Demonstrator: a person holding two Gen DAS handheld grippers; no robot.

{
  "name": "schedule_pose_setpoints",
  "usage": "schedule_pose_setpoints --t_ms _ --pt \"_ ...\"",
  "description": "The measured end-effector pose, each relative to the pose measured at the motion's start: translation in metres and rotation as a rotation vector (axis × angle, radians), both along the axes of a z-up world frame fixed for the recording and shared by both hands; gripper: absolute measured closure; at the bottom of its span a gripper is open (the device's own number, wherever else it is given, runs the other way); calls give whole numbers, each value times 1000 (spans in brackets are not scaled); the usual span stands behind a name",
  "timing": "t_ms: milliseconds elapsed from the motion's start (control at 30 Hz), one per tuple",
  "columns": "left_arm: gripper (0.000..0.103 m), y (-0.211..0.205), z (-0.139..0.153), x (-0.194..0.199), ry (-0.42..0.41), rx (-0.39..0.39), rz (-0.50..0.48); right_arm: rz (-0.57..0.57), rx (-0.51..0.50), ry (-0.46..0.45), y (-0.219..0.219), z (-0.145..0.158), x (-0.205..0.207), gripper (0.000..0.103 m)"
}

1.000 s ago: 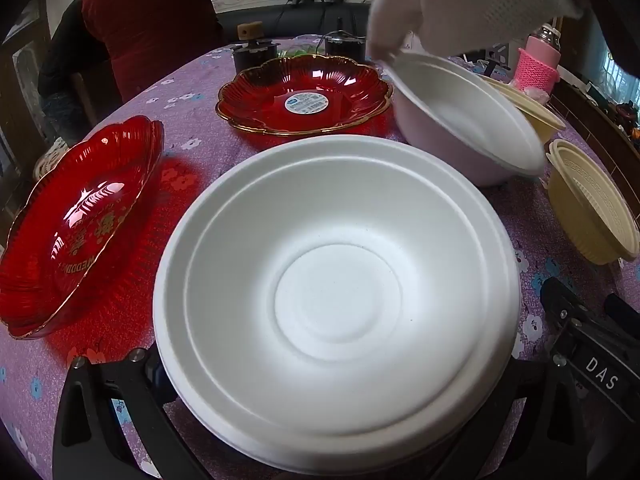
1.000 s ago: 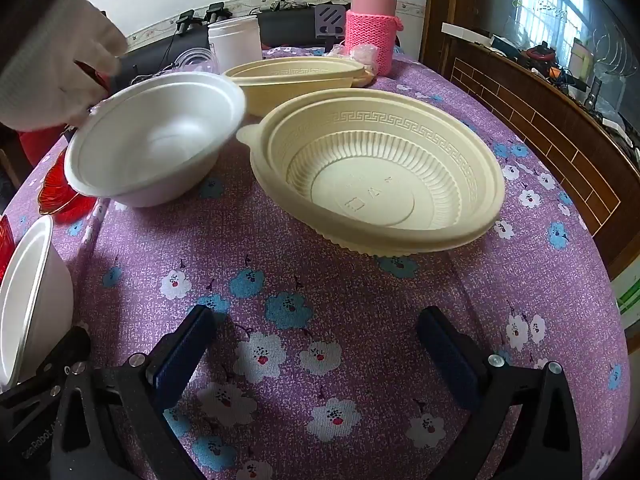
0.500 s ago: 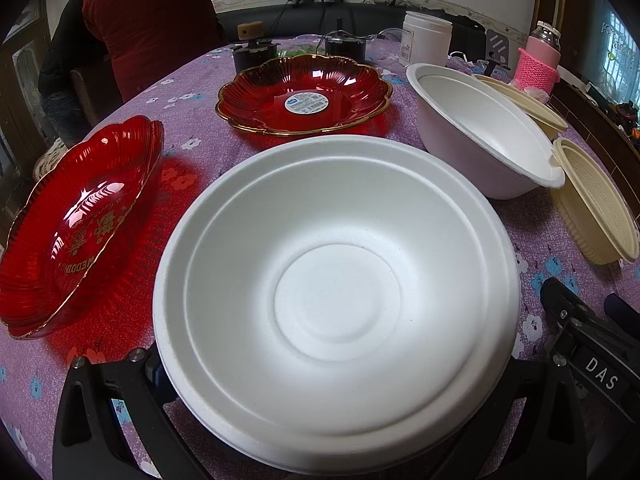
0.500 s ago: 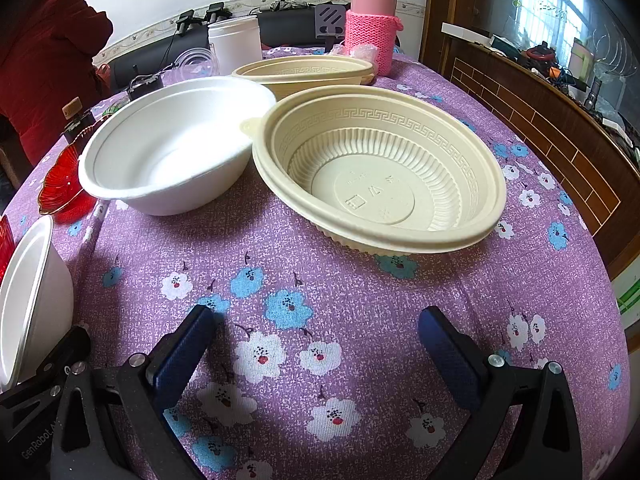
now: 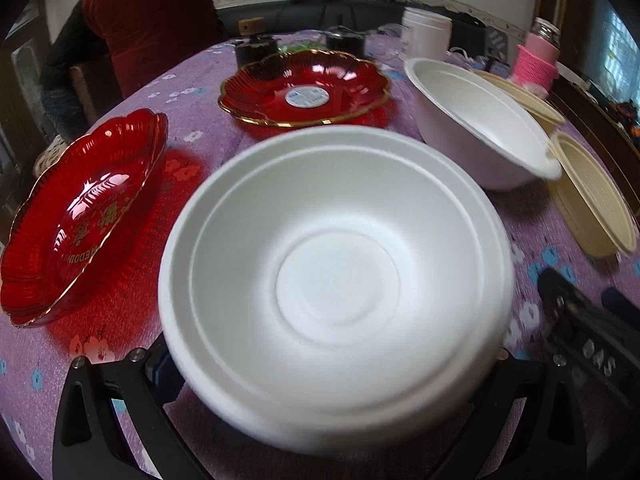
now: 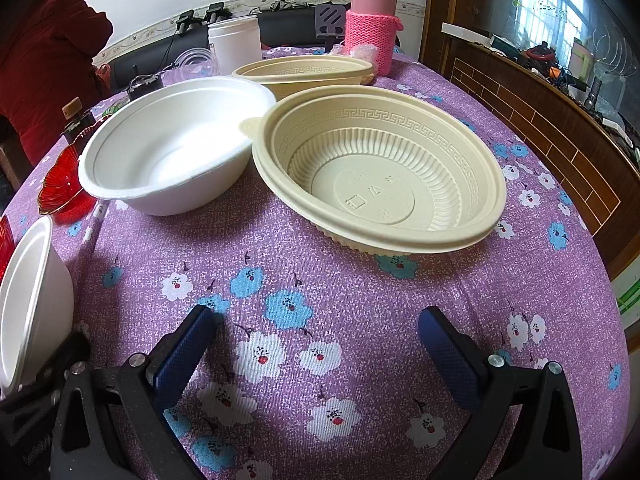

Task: Organize plates and bowls

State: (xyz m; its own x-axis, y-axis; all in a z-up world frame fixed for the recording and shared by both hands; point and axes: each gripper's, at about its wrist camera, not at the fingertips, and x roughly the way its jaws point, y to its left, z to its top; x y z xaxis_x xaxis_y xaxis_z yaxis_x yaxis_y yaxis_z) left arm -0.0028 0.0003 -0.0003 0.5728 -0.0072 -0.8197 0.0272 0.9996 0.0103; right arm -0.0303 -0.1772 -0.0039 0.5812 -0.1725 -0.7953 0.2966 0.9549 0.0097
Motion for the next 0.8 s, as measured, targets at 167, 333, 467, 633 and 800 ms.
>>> schedule_pose_setpoints --t_ms 167,333,467,633,800 --pt "0 -2 1 -23 35 1 -50 0 -1 0 0 0 0 1" --pt "0 -1 0 -32 14 4 -37 0 0 0 0 0 0 1" --pt "0 -1 1 -33 27 4 -49 0 0 0 0 0 0 1" --pt "0 3 7 -41 60 -66 -97 0 1 0 -1 0 0 1" --pt "1 5 40 -77 -80 -192 -174 31 7 1 -3 0 3 1"
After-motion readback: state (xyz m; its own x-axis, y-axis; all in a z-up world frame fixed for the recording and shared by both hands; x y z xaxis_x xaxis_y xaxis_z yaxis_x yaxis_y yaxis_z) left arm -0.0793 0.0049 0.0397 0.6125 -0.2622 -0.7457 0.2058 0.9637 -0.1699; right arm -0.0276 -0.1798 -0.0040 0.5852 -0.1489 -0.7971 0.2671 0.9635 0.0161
